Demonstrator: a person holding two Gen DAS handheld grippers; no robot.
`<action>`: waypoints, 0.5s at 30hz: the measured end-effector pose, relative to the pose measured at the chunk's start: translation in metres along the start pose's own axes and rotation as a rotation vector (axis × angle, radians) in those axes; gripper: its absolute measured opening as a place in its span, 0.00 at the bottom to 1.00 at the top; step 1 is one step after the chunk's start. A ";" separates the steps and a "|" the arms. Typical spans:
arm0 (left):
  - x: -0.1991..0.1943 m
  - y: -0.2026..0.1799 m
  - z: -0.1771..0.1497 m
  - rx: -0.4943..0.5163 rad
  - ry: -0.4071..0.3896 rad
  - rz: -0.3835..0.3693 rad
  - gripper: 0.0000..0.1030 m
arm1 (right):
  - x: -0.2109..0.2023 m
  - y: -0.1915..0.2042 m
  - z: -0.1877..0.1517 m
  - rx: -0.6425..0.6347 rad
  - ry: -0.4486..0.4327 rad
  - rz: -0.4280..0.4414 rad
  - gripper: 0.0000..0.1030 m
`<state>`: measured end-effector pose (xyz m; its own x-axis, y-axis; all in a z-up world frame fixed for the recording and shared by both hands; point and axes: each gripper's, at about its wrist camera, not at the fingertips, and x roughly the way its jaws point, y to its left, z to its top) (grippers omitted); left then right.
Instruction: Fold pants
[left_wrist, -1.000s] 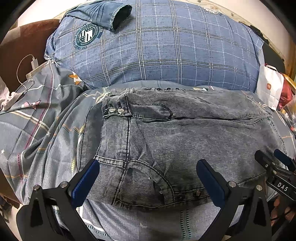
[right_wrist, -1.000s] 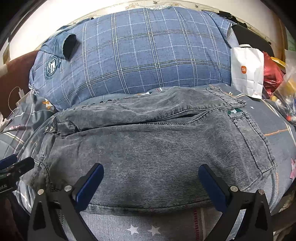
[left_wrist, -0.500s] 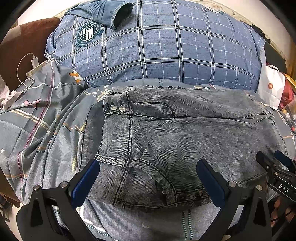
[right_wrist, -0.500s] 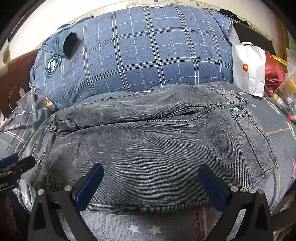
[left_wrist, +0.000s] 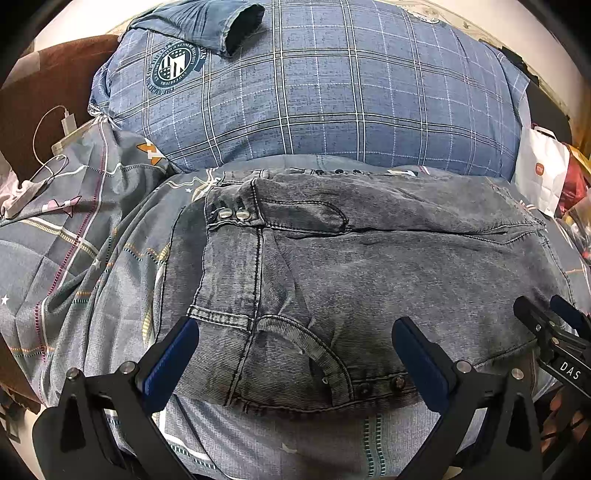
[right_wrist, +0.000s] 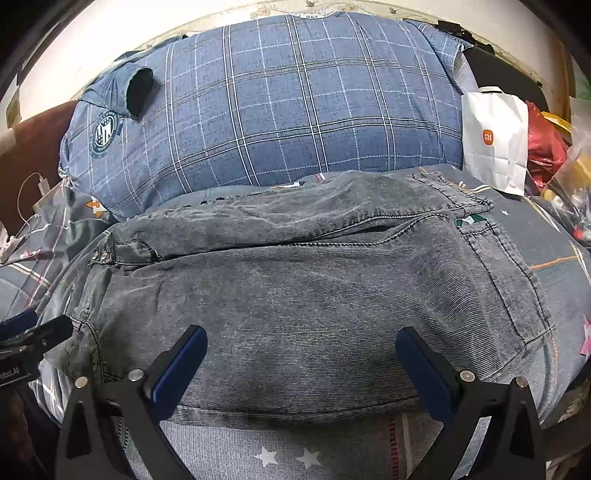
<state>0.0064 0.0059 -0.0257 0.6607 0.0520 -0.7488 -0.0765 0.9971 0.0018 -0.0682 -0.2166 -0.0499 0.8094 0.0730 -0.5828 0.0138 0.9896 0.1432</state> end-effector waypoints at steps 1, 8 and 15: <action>0.000 0.000 0.000 0.000 0.000 0.000 1.00 | 0.000 0.000 0.000 0.001 0.000 0.000 1.00; 0.000 0.000 -0.001 0.000 0.000 0.001 1.00 | -0.001 -0.001 0.001 0.000 -0.003 -0.001 1.00; 0.000 0.001 -0.001 0.001 -0.001 -0.001 1.00 | -0.002 -0.001 0.000 0.000 -0.004 -0.001 1.00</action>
<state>0.0053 0.0064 -0.0263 0.6615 0.0511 -0.7482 -0.0753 0.9972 0.0016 -0.0693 -0.2182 -0.0489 0.8114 0.0714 -0.5801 0.0148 0.9897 0.1426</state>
